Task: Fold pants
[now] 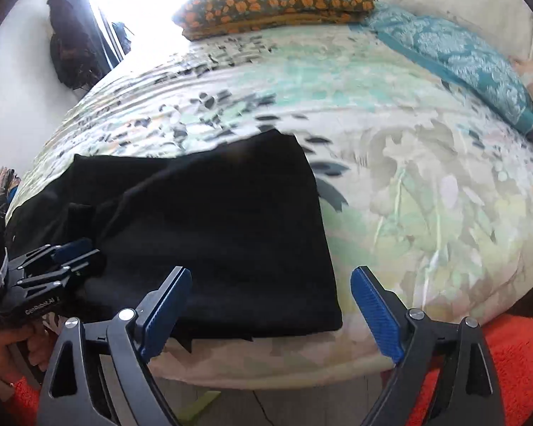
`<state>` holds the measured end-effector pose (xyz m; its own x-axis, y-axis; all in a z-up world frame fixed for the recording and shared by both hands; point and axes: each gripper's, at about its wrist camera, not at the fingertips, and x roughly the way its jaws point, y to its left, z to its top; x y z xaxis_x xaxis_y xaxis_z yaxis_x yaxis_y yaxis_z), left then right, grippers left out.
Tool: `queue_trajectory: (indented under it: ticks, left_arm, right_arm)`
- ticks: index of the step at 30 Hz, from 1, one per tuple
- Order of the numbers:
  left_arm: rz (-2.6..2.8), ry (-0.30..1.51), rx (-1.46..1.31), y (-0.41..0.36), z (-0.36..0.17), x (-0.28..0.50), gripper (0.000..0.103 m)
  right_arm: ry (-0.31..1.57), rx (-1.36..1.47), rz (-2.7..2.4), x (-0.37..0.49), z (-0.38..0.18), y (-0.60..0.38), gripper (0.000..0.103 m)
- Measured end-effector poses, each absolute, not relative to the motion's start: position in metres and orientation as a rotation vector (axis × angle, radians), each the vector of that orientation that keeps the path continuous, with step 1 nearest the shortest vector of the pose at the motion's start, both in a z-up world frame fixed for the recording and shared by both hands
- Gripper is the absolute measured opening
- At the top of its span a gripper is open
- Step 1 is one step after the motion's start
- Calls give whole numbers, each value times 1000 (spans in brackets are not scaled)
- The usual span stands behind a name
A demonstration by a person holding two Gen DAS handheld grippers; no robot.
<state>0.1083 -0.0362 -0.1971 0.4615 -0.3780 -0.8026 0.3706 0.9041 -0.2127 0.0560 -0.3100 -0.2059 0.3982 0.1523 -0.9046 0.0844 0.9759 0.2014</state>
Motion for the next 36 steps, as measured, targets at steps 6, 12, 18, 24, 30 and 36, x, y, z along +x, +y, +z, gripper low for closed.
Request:
queue_trajectory:
  ticks: [6,12,18,24,30,36]
  left_arm:
    - [-461,972,-39,-32,-194,105,48]
    - [-426,947,-38,-32,-178,99,58]
    - [-428,923,-45,-26,-157,85,63]
    - [-388,1013,-18,-25,-172,83,63]
    - [-370,1032,70,-36,-180,81,64]
    - [-312,1010,2,-13,-163,82,64]
  right_arm:
    - [965,244,-3,44,-166,-323,90]
    - [828,112,182,38,-140,-277,90]
    - [1038,20,300,52,-193,-233,91]
    - [873,-23,311,39,-161,-226,91]
    - [1010,-60,315,45,-192,-220,92]
    - [913,16,271,43,-172,-240,92]
